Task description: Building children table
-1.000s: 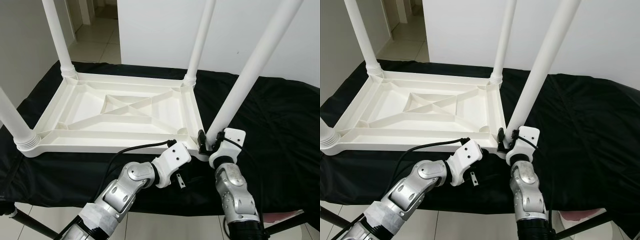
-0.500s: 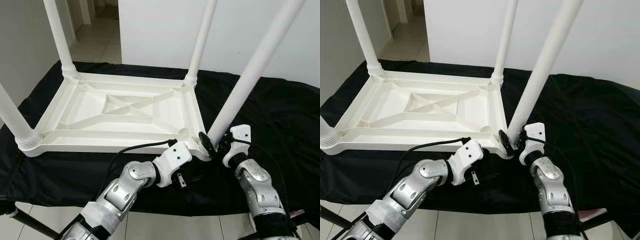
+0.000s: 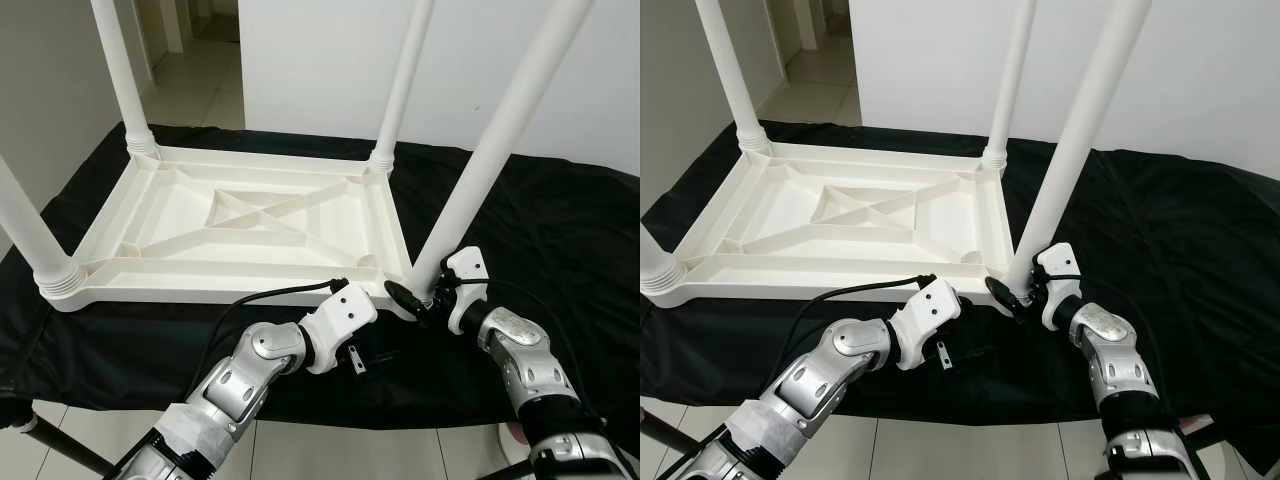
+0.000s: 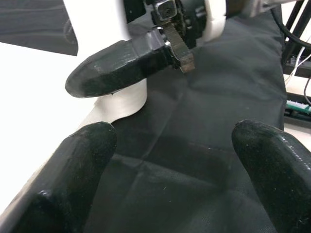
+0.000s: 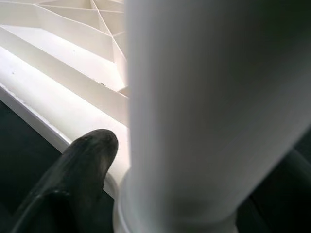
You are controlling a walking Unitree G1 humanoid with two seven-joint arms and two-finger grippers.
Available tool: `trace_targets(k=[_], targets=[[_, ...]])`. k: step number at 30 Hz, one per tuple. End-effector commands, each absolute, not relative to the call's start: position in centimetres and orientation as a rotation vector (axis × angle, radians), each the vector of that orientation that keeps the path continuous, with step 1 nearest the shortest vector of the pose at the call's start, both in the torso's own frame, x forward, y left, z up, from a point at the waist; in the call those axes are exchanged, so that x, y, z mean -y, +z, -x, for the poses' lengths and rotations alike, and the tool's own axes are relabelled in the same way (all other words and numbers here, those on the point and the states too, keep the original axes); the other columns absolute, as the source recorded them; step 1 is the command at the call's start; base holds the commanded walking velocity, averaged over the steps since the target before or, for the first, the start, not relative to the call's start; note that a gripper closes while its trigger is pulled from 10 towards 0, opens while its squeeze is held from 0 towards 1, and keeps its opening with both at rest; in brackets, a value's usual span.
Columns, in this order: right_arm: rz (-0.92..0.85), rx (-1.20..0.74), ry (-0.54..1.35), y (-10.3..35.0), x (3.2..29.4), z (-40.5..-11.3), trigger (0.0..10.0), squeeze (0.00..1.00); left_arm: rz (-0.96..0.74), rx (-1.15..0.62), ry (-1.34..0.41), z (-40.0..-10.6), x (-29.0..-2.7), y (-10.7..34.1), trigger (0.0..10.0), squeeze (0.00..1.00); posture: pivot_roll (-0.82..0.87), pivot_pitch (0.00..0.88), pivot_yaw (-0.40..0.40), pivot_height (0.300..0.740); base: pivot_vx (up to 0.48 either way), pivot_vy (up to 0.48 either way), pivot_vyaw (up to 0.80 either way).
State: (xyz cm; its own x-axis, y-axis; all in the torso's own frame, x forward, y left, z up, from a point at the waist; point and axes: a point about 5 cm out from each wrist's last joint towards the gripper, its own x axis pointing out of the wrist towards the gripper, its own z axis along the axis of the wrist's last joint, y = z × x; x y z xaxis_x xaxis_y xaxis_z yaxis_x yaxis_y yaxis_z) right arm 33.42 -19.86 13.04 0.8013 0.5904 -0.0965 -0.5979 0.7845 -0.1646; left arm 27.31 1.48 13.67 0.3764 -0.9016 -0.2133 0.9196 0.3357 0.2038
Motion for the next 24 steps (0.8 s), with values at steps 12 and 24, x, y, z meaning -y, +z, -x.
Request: trace_targets(k=[12,24], targets=[[0.209,-0.09,0.709,12.1,19.8,-33.8,0.0,0.0,-0.315,-0.044,-1.2,-27.2,-1.2,14.1,10.0,0.0,0.05,0.01,-0.065,0.74,0.0,0.0,0.0],[0.098,-0.101,0.471,11.3,20.3,-34.4,10.0,0.0,-0.318,-0.05,-1.205,-27.1,-1.1,13.9,10.0,0.0,0.05,0.022,-0.065,0.74,0.0,0.0,0.0]])
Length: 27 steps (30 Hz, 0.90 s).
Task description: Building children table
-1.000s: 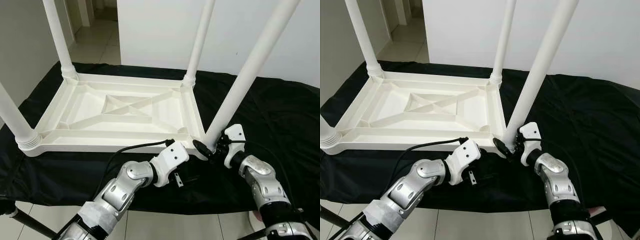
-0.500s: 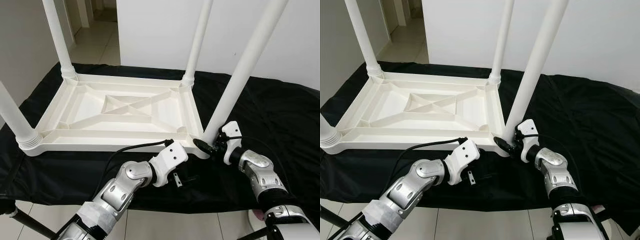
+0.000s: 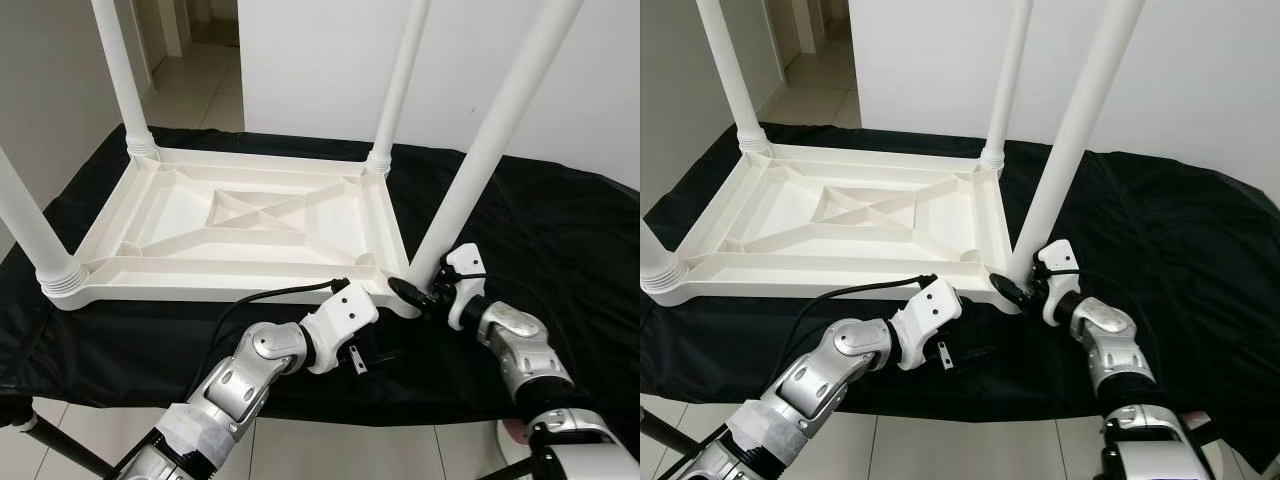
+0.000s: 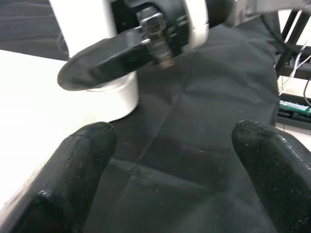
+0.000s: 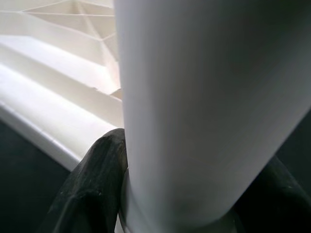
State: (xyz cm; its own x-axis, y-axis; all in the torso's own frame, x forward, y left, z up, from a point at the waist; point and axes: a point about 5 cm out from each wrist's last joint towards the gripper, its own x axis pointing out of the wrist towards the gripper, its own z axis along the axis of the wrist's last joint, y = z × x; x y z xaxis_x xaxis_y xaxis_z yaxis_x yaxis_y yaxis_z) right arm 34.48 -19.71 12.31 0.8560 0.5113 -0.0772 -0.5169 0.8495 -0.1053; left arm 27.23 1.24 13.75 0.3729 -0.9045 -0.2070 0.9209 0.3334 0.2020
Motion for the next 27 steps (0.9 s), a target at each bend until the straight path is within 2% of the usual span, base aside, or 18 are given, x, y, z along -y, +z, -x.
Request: trace_targets(k=[1,13,14,21,25,27], targets=[[0.093,-0.101,0.453,11.3,20.2,-34.4,10.0,0.0,-0.313,-0.049,-1.206,-27.1,-1.1,14.0,10.0,0.0,0.05,0.022,-0.065,0.74,0.0,0.0,0.0],[0.027,-0.118,0.264,10.7,19.0,-34.0,10.0,0.0,-0.317,-0.059,-1.205,-27.0,-1.1,13.6,10.0,0.0,0.04,0.026,-0.062,0.74,0.0,0.0,0.0],[0.01,-0.119,0.139,10.5,18.7,-33.6,10.0,0.0,-0.318,-0.061,-1.207,-27.0,-1.1,13.6,10.0,0.0,0.04,0.027,-0.062,0.74,0.0,0.0,0.0],[-0.012,-0.126,-0.125,10.1,17.6,-32.3,10.0,0.0,-0.317,-0.061,-1.21,-27.0,-1.1,13.6,10.0,0.0,0.04,0.028,-0.065,0.74,0.0,0.0,0.0],[-0.024,-0.129,-0.148,10.1,17.3,-32.1,10.0,0.0,-0.317,-0.06,-1.21,-27.0,-1.1,13.6,10.0,0.0,0.04,0.028,-0.065,0.74,0.0,0.0,0.0],[-0.07,-0.131,-0.189,9.9,15.7,-31.5,10.0,0.0,-0.316,-0.06,-1.208,-27.0,-1.1,13.6,10.0,0.0,0.04,0.03,-0.069,0.74,0.0,0.0,0.0]])
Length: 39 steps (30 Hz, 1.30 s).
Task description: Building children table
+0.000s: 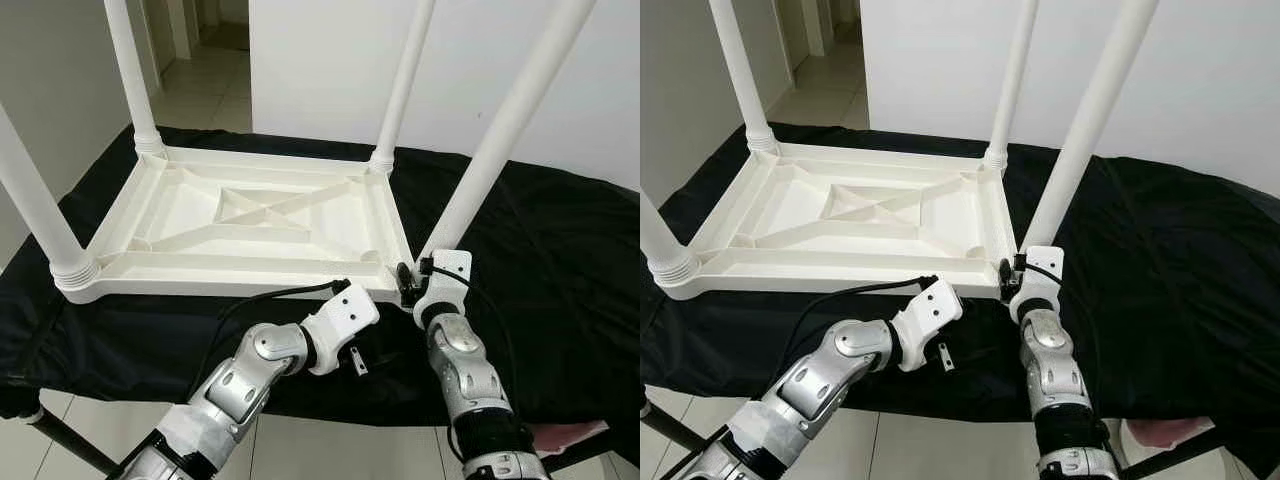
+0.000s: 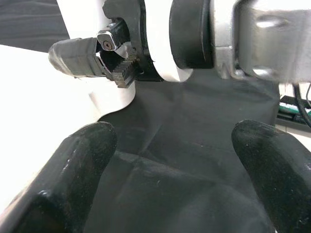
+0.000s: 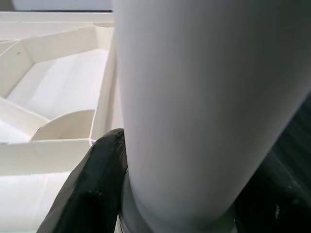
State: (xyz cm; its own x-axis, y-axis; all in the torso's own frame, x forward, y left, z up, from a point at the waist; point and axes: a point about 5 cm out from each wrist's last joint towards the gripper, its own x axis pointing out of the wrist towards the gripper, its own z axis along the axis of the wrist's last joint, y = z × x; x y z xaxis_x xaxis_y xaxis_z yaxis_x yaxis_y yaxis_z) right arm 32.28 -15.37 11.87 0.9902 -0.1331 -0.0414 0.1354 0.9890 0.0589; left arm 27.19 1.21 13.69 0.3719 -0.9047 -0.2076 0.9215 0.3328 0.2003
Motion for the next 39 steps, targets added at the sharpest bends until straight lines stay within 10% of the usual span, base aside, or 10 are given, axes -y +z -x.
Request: trace_targets(k=[1,7,8,22,23,25,39], targets=[[-0.07,-0.131,-0.189,9.9,15.7,-31.5,10.0,0.0,-0.316,-0.06,-1.208,-27.0,-1.1,13.6,10.0,0.0,0.04,0.03,-0.069,0.74,0.0,0.0,0.0],[-0.084,-0.077,-0.164,10.9,14.5,-31.3,10.0,0.0,-0.316,-0.061,-1.208,-27.0,-1.1,13.6,10.0,0.0,0.04,0.03,-0.067,0.74,0.0,0.0,0.0],[-0.083,-0.078,-0.178,11.1,14.8,-31.3,10.0,1.0,-0.316,-0.06,-1.208,-27.0,-1.1,13.7,10.0,0.0,0.04,0.03,-0.067,0.74,0.0,0.0,0.0],[-0.08,0.051,-0.075,13.6,16.6,-32.3,10.0,1.0,-0.311,-0.057,-1.205,-27.1,-1.0,13.7,10.0,0.0,0.04,0.032,-0.069,0.74,0.0,0.0,0.0],[-0.066,0.059,-0.017,14.0,16.8,-32.6,10.0,0.18,-0.311,-0.056,-1.205,-27.1,-1.0,13.8,10.0,0.0,0.04,0.033,-0.067,0.74,0.0,0.0,0.0],[-0.022,0.075,0.095,14.6,17.2,-33.1,10.0,0.0,-0.311,-0.055,-1.206,-27.1,-0.9,13.8,10.0,0.0,0.04,0.033,-0.064,0.74,0.0,0.0,0.0],[0.165,0.007,0.513,14.3,17.5,-33.6,10.0,0.0,-0.315,-0.053,-1.204,-27.3,-1.0,13.9,10.0,0.0,0.04,0.028,-0.065,0.74,0.0,0.0,0.0]])
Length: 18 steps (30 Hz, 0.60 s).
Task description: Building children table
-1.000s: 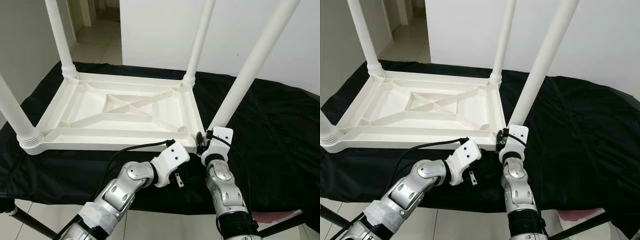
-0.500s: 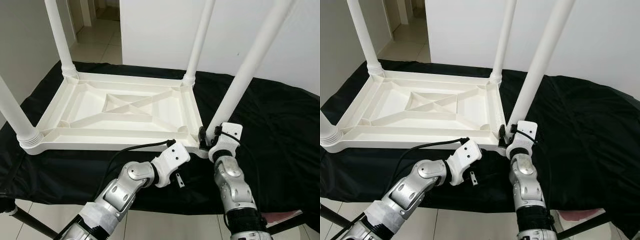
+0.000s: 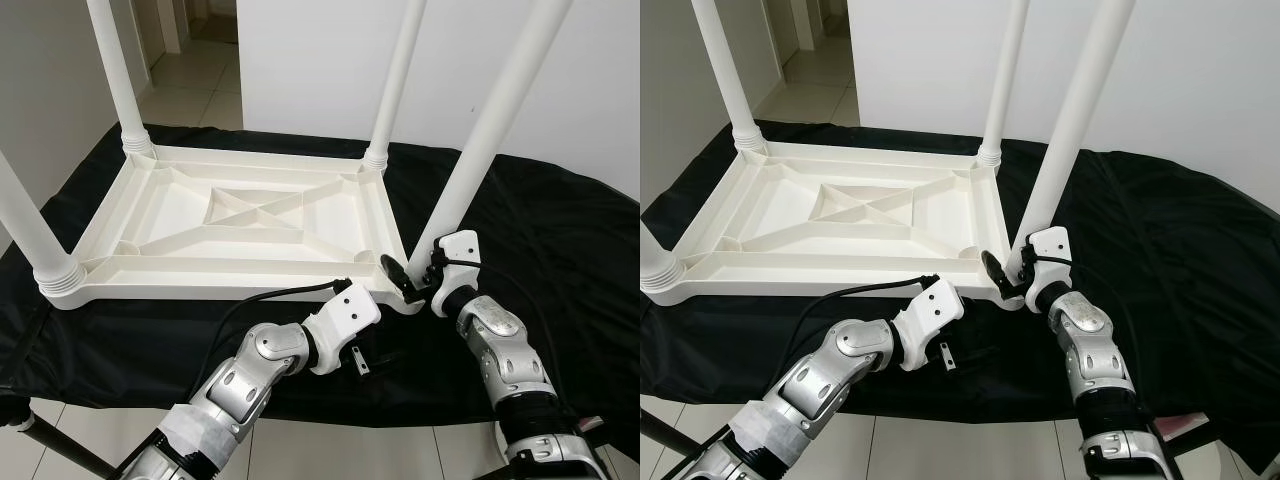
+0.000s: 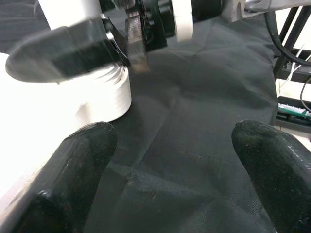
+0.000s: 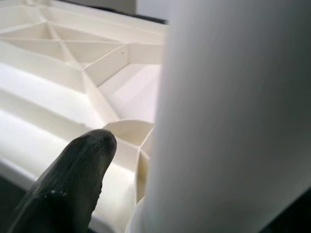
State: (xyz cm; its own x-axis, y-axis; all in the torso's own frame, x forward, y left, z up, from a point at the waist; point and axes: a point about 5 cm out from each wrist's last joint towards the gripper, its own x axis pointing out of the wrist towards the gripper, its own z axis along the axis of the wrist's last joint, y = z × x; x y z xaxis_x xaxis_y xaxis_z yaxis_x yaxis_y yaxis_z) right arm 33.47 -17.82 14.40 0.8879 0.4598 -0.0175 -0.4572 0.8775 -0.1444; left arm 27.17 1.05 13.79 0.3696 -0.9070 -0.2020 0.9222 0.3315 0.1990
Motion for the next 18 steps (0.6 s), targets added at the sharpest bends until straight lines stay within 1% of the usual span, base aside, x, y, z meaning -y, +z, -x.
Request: trace_targets(k=[1,4,5,6,7,8,9,11,12,18], targets=[[0.189,-0.008,0.551,14.13,17.64,-33.66,10.0,0.0,-0.315,-0.052,-1.202,-27.3,-1.04,13.92,10.0,0.0,0.04,0.028,-0.065,0.74,0.0,0.0,0.0],[0.201,-0.021,0.572,13.99,17.79,-33.75,10.0,0.0,-0.315,-0.051,-1.201,-27.31,-1.05,13.93,10.0,0.0,0.04,0.028,-0.065,0.74,0.0,0.0,0.0],[0.214,-0.039,0.599,13.76,18.0,-33.88,7.1,0.0,-0.315,-0.051,-1.198,-27.32,-1.08,13.94,10.0,0.0,0.05,0.027,-0.067,0.74,0.0,0.0,0.0],[0.221,-0.051,0.616,13.61,18.13,-33.95,7.1,0.0,-0.315,-0.051,-1.197,-27.32,-1.09,13.95,10.0,0.0,0.05,0.027,-0.067,0.74,0.0,0.0,0.0],[0.231,-0.058,0.627,13.49,18.2,-33.98,3.3,0.0,-0.315,-0.051,-1.196,-27.31,-1.13,13.95,10.0,0.0,0.05,0.026,-0.068,0.74,0.0,0.0,0.0],[0.231,-0.058,0.627,13.49,18.2,-33.98,3.3,0.0,-0.315,-0.051,-1.196,-27.31,-1.13,13.95,10.0,0.0,0.05,0.026,-0.068,0.74,0.0,0.0,0.0],[0.237,-0.061,0.632,13.41,18.26,-33.99,1.3,0.0,-0.315,-0.051,-1.195,-27.31,-1.17,13.96,10.0,0.0,0.05,0.026,-0.068,0.74,0.0,0.0,0.0],[0.235,-0.061,0.638,13.39,18.32,-34.01,1.3,0.0,-0.315,-0.051,-1.194,-27.32,-1.19,13.96,10.0,0.0,0.05,0.026,-0.068,0.74,0.0,0.0,0.0],[0.227,-0.063,0.647,13.33,18.39,-34.01,0.0,0.0,-0.315,-0.052,-1.193,-27.31,-1.23,13.95,10.0,0.0,0.06,0.026,-0.067,0.74,0.0,0.0,0.0],[0.205,-0.058,0.642,13.24,18.59,-33.98,0.0,0.0,-0.317,-0.053,-1.194,-27.27,-1.27,13.97,10.0,0.0,0.05,0.029,-0.063,0.74,0.0,0.0,0.0]])
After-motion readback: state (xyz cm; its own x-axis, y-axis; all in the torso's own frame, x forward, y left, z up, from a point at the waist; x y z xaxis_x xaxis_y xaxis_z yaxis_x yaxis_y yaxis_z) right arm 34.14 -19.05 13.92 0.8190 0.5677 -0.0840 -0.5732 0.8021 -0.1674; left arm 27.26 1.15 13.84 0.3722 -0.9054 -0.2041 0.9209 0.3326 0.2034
